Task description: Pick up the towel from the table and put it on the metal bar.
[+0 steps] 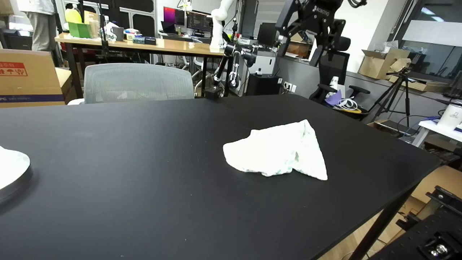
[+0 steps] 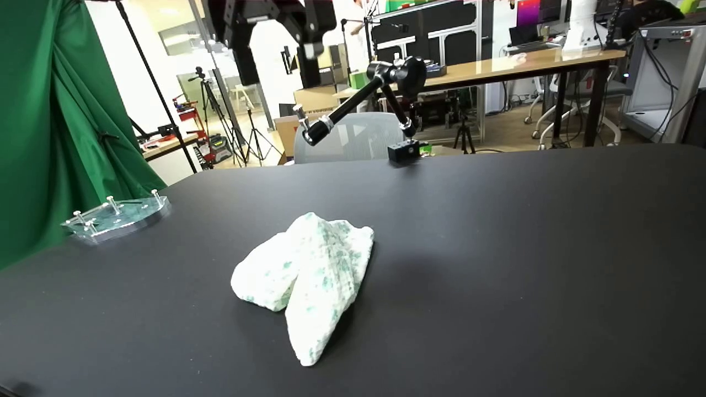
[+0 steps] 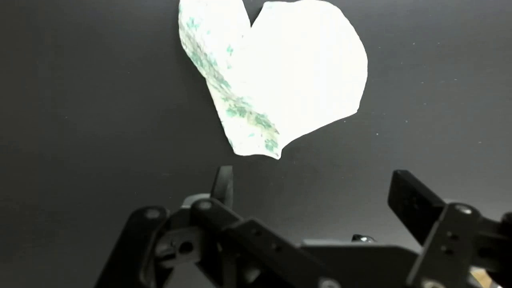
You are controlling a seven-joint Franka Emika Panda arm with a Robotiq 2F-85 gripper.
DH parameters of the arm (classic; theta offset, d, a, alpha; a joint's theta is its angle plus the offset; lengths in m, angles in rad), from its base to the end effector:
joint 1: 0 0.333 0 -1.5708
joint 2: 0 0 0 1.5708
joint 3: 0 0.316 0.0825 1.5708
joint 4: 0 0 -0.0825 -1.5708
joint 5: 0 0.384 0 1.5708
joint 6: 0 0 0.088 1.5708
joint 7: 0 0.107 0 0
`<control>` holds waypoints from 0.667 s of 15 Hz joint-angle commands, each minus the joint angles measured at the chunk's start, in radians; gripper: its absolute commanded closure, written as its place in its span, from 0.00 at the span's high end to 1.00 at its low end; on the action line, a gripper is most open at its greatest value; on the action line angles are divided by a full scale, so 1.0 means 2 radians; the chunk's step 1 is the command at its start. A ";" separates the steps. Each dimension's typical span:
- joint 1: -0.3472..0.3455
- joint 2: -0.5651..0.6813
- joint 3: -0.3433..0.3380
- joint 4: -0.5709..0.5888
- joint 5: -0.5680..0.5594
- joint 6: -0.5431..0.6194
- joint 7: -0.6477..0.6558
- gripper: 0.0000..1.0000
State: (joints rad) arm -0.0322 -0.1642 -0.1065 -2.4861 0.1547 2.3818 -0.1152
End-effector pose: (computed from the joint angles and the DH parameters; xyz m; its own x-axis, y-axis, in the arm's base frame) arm 0.4569 -0.0620 0.3546 0.9887 -0.1351 0.0653 -0.1264 -0.9843 -0.1230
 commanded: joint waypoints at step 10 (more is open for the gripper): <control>-0.019 0.067 0.004 -0.040 -0.101 0.076 0.012 1.00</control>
State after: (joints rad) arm -0.0590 -0.0038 -0.1060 -2.5266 -0.0068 2.5403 -0.1153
